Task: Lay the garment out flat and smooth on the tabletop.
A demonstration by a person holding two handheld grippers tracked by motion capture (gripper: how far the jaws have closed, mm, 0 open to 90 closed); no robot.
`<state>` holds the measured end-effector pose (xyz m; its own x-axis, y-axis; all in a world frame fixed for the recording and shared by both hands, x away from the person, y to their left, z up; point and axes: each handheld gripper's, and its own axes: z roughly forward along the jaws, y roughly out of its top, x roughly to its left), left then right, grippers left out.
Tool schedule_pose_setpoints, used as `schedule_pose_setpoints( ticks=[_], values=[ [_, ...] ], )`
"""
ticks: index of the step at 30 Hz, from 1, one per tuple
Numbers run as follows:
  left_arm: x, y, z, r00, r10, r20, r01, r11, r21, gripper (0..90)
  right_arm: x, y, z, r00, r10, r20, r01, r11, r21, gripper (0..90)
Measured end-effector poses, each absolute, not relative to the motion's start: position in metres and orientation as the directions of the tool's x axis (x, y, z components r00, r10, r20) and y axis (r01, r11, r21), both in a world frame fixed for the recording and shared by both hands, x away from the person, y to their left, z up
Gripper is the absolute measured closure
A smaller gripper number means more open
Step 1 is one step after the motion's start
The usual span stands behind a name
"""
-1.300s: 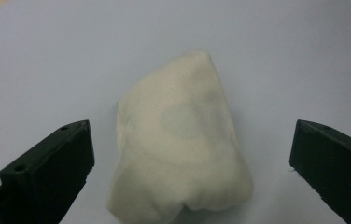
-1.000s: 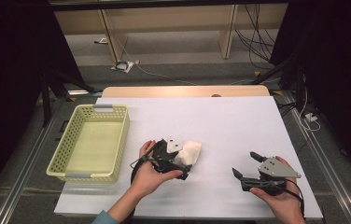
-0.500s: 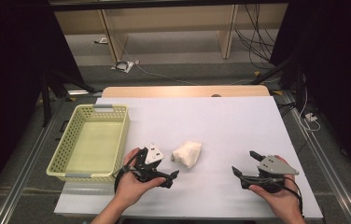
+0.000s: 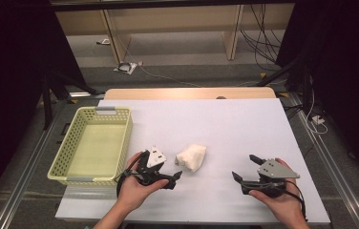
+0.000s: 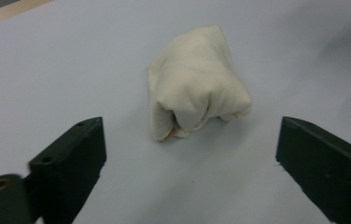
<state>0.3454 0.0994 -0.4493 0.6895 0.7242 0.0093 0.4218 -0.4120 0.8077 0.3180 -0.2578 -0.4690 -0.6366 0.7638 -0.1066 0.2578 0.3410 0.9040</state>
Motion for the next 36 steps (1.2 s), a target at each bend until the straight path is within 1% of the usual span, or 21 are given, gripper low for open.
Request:
schedule_pose_setpoints(
  ticks=[3, 4, 9, 12, 13, 15, 17, 22, 23, 26, 28, 33, 36],
  values=[
    [0.346, 0.1, -0.448, 0.685, 0.728, 0.016, 0.426, -0.418, 0.803, 22.8, 0.319, -0.246, -0.47, -0.656, 0.745, -0.121, 0.248, 0.365, 0.897, 17.5],
    [0.346, 0.1, -0.447, 0.682, 0.731, 0.017, 0.429, -0.419, 0.801, 27.4, 0.319, -0.241, -0.47, -0.667, 0.735, -0.127, 0.243, 0.375, 0.895, 19.7],
    [0.347, 0.099, -0.455, 0.669, 0.742, 0.044, 0.456, -0.457, 0.764, 43.5, 0.321, -0.221, -0.471, -0.706, 0.697, -0.125, 0.237, 0.399, 0.886, 26.8],
    [0.352, 0.096, -0.462, 0.665, 0.746, 0.048, 0.473, -0.469, 0.745, 49.9, 0.327, -0.206, -0.474, -0.729, 0.674, -0.122, 0.242, 0.42, 0.875, 31.0],
    [0.355, 0.094, -0.466, 0.663, 0.747, 0.061, 0.481, -0.486, 0.729, 51.8, 0.332, -0.195, -0.476, -0.74, 0.661, -0.126, 0.241, 0.436, 0.867, 33.8],
    [0.358, 0.092, -0.469, 0.66, 0.748, 0.065, 0.485, -0.491, 0.724, 52.6, 0.335, -0.189, -0.477, -0.744, 0.656, -0.127, 0.242, 0.442, 0.864, 34.5],
    [0.363, 0.09, -0.472, 0.657, 0.75, 0.07, 0.491, -0.497, 0.716, 54.4, 0.343, -0.172, -0.48, -0.761, 0.636, -0.128, 0.243, 0.462, 0.853, 38.0],
    [0.374, 0.081, -0.477, 0.661, 0.746, 0.085, 0.487, -0.512, 0.708, 56.4, 0.349, -0.155, -0.486, -0.782, 0.611, -0.122, 0.245, 0.481, 0.842, 41.3],
    [0.375, 0.08, -0.479, 0.668, 0.738, 0.097, 0.483, -0.529, 0.697, 56.9, 0.35, -0.152, -0.487, -0.785, 0.607, -0.123, 0.246, 0.489, 0.837, 42.1],
    [0.377, 0.077, -0.482, 0.676, 0.73, 0.097, 0.481, -0.536, 0.694, 60.4, 0.354, -0.142, -0.491, -0.785, 0.603, -0.141, 0.249, 0.516, 0.82, 44.6],
    [0.379, 0.075, -0.483, 0.68, 0.728, 0.091, 0.48, -0.535, 0.695, 64.0, 0.356, -0.138, -0.493, -0.789, 0.599, -0.136, 0.256, 0.522, 0.814, 49.3],
    [0.383, 0.071, -0.484, 0.69, 0.714, 0.118, 0.459, -0.558, 0.692, 70.9, 0.363, -0.135, -0.493, -0.787, 0.605, -0.122, 0.282, 0.528, 0.801, 62.7],
    [0.384, 0.07, -0.484, 0.689, 0.715, 0.12, 0.454, -0.554, 0.698, 75.0, 0.365, -0.135, -0.492, -0.784, 0.608, -0.123, 0.285, 0.529, 0.8, 74.5]
  ],
)
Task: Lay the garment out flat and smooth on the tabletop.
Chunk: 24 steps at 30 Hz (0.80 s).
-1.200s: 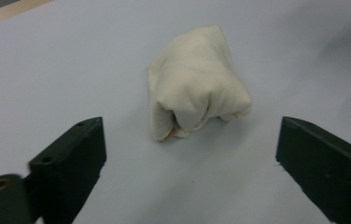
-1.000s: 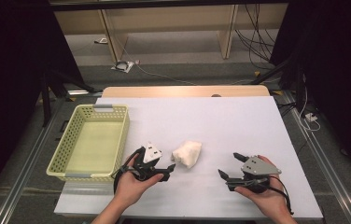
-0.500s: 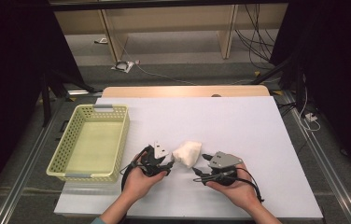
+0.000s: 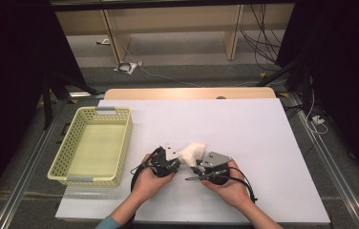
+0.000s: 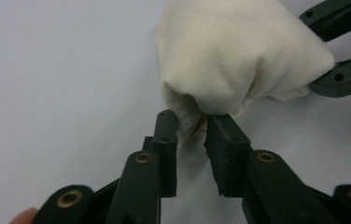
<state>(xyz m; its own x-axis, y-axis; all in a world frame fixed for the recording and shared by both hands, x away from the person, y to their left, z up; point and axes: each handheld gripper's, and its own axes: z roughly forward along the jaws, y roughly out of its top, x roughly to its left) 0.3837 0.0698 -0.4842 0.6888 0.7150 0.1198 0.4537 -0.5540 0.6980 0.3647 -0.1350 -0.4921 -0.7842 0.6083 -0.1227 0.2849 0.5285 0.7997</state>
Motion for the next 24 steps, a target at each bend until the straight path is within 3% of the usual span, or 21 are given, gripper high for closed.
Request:
schedule_pose_setpoints(
  ticks=[2, 4, 10, 18, 20, 21, 22, 23, 24],
  values=[
    [0.385, 0.07, -0.483, 0.687, 0.716, 0.122, 0.453, -0.553, 0.699, 79.8, 0.365, -0.137, -0.489, -0.779, 0.613, -0.131, 0.282, 0.529, 0.8, 82.1],
    [0.385, 0.069, -0.483, 0.682, 0.721, 0.122, 0.452, -0.547, 0.705, 82.6, 0.365, -0.139, -0.487, -0.776, 0.617, -0.13, 0.281, 0.524, 0.804, 83.5],
    [0.385, 0.071, -0.477, 0.673, 0.728, 0.13, 0.447, -0.54, 0.713, 88.3, 0.366, -0.147, -0.476, -0.766, 0.633, -0.115, 0.286, 0.495, 0.82, 84.2],
    [0.387, 0.07, -0.474, 0.658, 0.741, 0.131, 0.438, -0.518, 0.735, 87.8, 0.369, -0.159, -0.462, -0.748, 0.657, -0.09, 0.291, 0.447, 0.846, 84.7],
    [0.388, 0.07, -0.475, 0.652, 0.746, 0.134, 0.439, -0.516, 0.736, 82.9, 0.368, -0.16, -0.461, -0.744, 0.663, -0.084, 0.293, 0.437, 0.851, 84.9],
    [0.389, 0.07, -0.475, 0.649, 0.749, 0.135, 0.439, -0.514, 0.737, 78.0, 0.368, -0.161, -0.46, -0.742, 0.665, -0.084, 0.294, 0.435, 0.851, 85.0],
    [0.39, 0.07, -0.476, 0.654, 0.743, 0.139, 0.436, -0.521, 0.734, 65.9, 0.368, -0.162, -0.458, -0.743, 0.664, -0.085, 0.291, 0.435, 0.853, 85.2],
    [0.39, 0.07, -0.477, 0.66, 0.739, 0.134, 0.442, -0.526, 0.726, 65.9, 0.368, -0.162, -0.458, -0.743, 0.664, -0.085, 0.291, 0.435, 0.853, 85.2],
    [0.391, 0.069, -0.479, 0.666, 0.735, 0.127, 0.449, -0.531, 0.719, 59.6, 0.367, -0.161, -0.457, -0.741, 0.666, -0.083, 0.29, 0.43, 0.855, 85.3]
  ],
)
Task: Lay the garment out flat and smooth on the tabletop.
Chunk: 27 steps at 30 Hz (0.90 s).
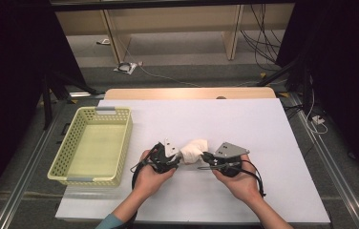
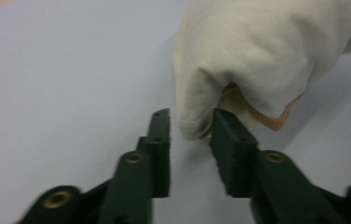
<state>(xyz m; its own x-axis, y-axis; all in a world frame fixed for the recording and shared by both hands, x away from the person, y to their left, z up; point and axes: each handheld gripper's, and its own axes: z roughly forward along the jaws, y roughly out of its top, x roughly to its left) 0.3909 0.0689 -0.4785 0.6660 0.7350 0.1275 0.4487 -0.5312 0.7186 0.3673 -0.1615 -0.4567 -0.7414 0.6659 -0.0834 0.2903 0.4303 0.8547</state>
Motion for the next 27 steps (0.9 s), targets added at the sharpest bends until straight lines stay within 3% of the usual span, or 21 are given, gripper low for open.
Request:
schedule_pose_setpoints(
  ticks=[2, 5, 7, 9, 13, 23, 27],
  values=[
    [0.392, 0.068, -0.482, 0.683, 0.72, 0.122, 0.445, -0.543, 0.712, 53.9, 0.367, -0.161, -0.455, -0.741, 0.667, -0.085, 0.288, 0.428, 0.857, 85.4],
    [0.393, 0.064, -0.486, 0.7, 0.703, 0.126, 0.434, -0.56, 0.706, 53.6, 0.366, -0.162, -0.454, -0.743, 0.663, -0.087, 0.282, 0.429, 0.858, 85.6],
    [0.393, 0.062, -0.486, 0.704, 0.697, 0.14, 0.425, -0.57, 0.703, 60.5, 0.366, -0.161, -0.453, -0.743, 0.665, -0.079, 0.285, 0.422, 0.861, 85.7],
    [0.394, 0.062, -0.484, 0.704, 0.696, 0.14, 0.425, -0.571, 0.702, 75.6, 0.365, -0.162, -0.45, -0.743, 0.665, -0.075, 0.287, 0.418, 0.862, 85.7],
    [0.394, 0.064, -0.477, 0.686, 0.716, 0.129, 0.444, -0.553, 0.705, 82.0, 0.365, -0.164, -0.449, -0.739, 0.67, -0.073, 0.291, 0.415, 0.862, 85.7],
    [0.386, 0.065, -0.452, 0.672, 0.717, 0.184, 0.389, -0.553, 0.737, 83.4, 0.372, -0.184, -0.446, -0.697, 0.715, -0.058, 0.322, 0.384, 0.865, 83.3],
    [0.383, 0.059, -0.449, 0.68, 0.706, 0.197, 0.372, -0.563, 0.738, 83.4, 0.375, -0.189, -0.449, -0.663, 0.744, -0.09, 0.338, 0.404, 0.85, 74.1]
  ],
)
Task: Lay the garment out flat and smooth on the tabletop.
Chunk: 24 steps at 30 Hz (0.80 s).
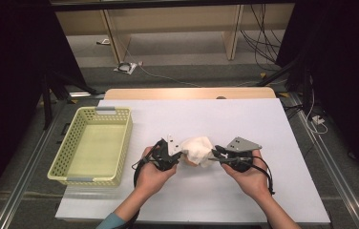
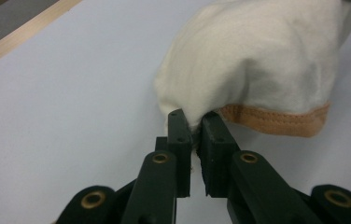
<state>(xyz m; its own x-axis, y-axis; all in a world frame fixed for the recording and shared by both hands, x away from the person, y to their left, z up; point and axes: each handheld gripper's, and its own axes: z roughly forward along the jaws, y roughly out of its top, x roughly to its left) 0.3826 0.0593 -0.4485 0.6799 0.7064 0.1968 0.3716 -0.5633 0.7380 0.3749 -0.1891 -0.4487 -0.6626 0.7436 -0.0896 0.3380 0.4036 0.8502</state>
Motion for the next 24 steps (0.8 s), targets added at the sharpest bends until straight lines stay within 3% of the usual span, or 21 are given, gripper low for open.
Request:
schedule_pose_setpoints(
  ticks=[6, 14, 21, 24],
  values=[
    [0.381, 0.056, -0.448, 0.684, 0.698, 0.209, 0.363, -0.575, 0.733, 83.3, 0.364, -0.183, -0.439, -0.683, 0.711, -0.17, 0.266, 0.458, 0.848, 67.7],
    [0.379, 0.055, -0.446, 0.688, 0.695, 0.208, 0.361, -0.577, 0.733, 83.4, 0.338, -0.145, -0.438, -0.785, 0.579, -0.221, 0.171, 0.545, 0.821, 64.0],
    [0.378, 0.054, -0.444, 0.694, 0.696, 0.181, 0.368, -0.561, 0.742, 83.4, 0.339, -0.121, -0.46, -0.757, 0.532, -0.378, 0.111, 0.676, 0.729, 42.3],
    [0.377, 0.054, -0.442, 0.701, 0.693, 0.167, 0.369, -0.553, 0.747, 83.4, 0.345, -0.117, -0.467, -0.725, 0.53, -0.44, 0.097, 0.711, 0.697, 37.8]
  ],
)
